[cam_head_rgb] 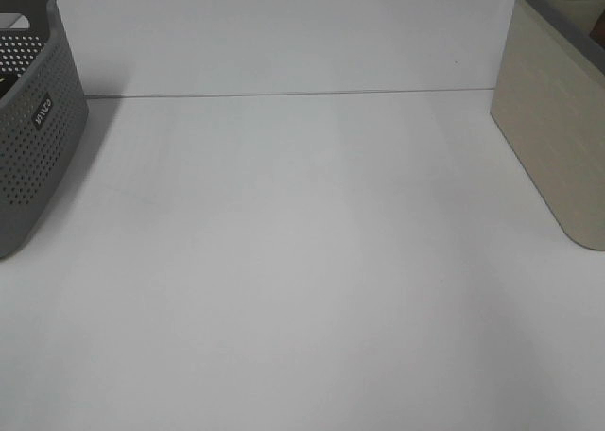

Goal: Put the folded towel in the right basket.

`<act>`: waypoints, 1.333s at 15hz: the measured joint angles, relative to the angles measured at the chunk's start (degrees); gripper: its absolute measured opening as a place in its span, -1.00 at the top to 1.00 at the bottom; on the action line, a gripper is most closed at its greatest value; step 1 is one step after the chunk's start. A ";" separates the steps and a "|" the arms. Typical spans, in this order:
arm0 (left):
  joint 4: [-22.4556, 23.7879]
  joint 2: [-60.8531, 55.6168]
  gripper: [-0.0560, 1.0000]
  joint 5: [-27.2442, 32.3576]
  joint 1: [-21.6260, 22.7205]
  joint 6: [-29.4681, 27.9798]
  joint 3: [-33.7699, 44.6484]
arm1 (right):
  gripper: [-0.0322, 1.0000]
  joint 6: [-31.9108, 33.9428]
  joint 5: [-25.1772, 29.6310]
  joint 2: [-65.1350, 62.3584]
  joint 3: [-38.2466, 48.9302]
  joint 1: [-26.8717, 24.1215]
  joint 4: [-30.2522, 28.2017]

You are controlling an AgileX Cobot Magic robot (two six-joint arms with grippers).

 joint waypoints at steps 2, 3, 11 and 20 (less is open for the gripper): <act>0.00 0.00 -0.94 0.00 0.00 0.00 0.00 | 0.58 2.01 -0.06 2.23 0.00 0.00 -0.92; 0.00 0.00 -0.94 0.00 0.00 0.00 0.00 | 0.34 2.29 -0.11 2.46 0.17 0.00 -1.09; 0.00 0.00 -0.94 0.00 0.00 0.00 0.00 | -0.32 2.69 -0.06 -2.06 0.17 6.93 0.06; 0.00 0.00 -0.94 0.00 0.00 0.00 0.00 | -0.32 6.47 -0.06 -20.17 11.97 14.21 -1.72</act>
